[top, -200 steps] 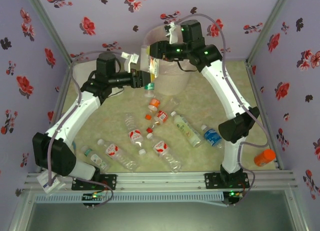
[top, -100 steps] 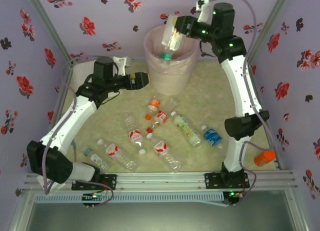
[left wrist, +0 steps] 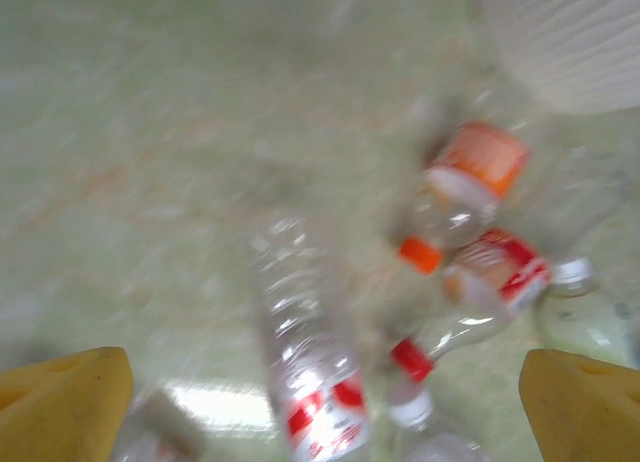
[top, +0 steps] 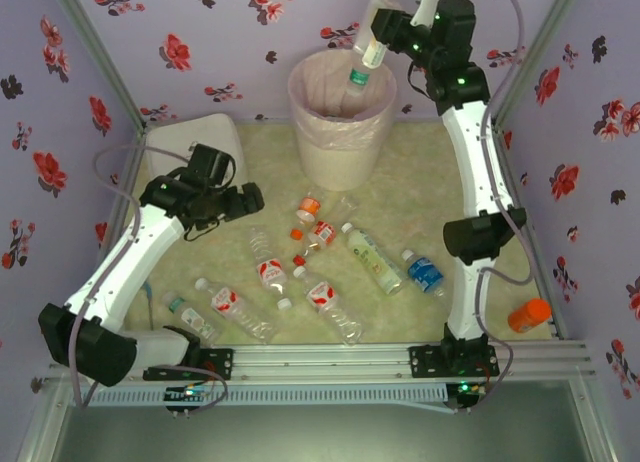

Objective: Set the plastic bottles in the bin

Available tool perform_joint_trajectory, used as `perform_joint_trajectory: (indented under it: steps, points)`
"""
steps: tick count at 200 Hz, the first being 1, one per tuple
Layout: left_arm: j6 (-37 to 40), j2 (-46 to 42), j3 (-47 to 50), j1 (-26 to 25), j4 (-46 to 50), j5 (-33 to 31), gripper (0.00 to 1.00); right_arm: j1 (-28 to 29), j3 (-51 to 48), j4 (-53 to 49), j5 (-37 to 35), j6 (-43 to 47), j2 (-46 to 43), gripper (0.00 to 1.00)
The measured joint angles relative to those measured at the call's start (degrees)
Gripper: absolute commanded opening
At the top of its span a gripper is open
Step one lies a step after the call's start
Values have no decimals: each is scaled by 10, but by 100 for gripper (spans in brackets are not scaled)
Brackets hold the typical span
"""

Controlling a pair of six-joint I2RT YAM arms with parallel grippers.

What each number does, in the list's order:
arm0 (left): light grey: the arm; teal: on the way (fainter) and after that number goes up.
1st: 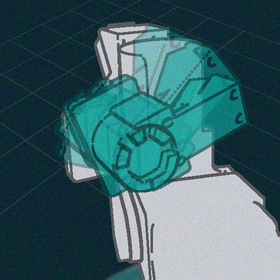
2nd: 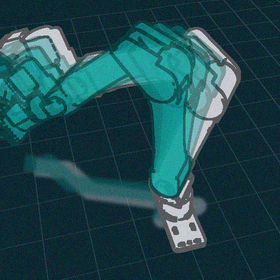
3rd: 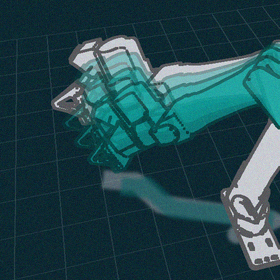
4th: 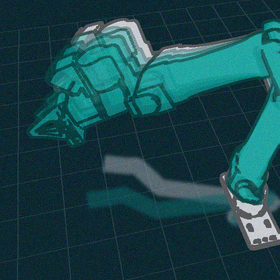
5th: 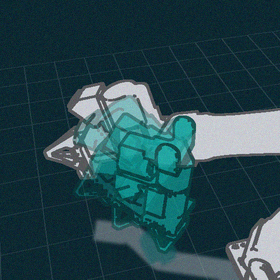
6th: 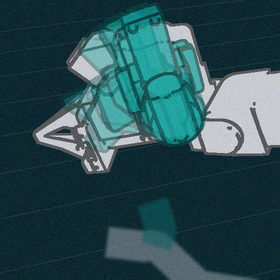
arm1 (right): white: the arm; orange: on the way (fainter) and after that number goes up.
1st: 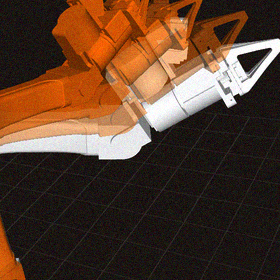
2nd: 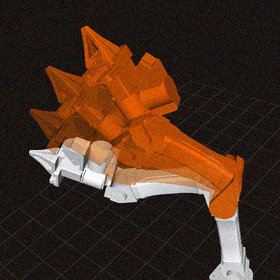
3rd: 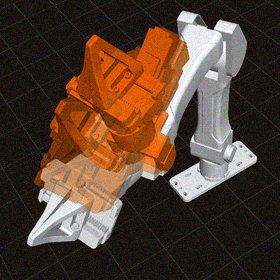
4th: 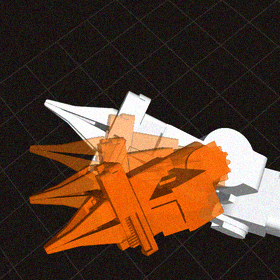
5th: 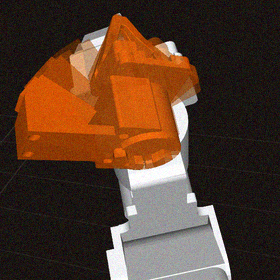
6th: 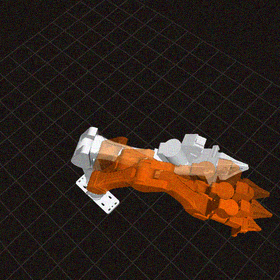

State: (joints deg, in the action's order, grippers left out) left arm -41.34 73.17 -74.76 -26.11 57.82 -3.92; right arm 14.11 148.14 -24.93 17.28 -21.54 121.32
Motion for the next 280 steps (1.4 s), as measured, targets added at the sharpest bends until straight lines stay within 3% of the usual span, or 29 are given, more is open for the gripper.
perform_joint_trajectory:
  steps: [53,111,146,203,236,280]
  points:
    - [-84,-1,38,-32,117,-45,98,8,0,-60,-37,55,86,12]
    - [-129,23,56,-91,74,-18,97,25,5,-115,-60,112,129,17]
    - [-129,73,66,-121,33,3,97,31,10,-124,-67,137,131,45]
    - [-102,125,75,-135,0,26,100,40,24,-134,-68,151,131,75]
    - [-84,140,75,-137,0,33,100,45,41,-157,-63,146,134,97]
    - [-71,146,75,-154,-1,60,100,46,44,-164,-62,136,119,99]
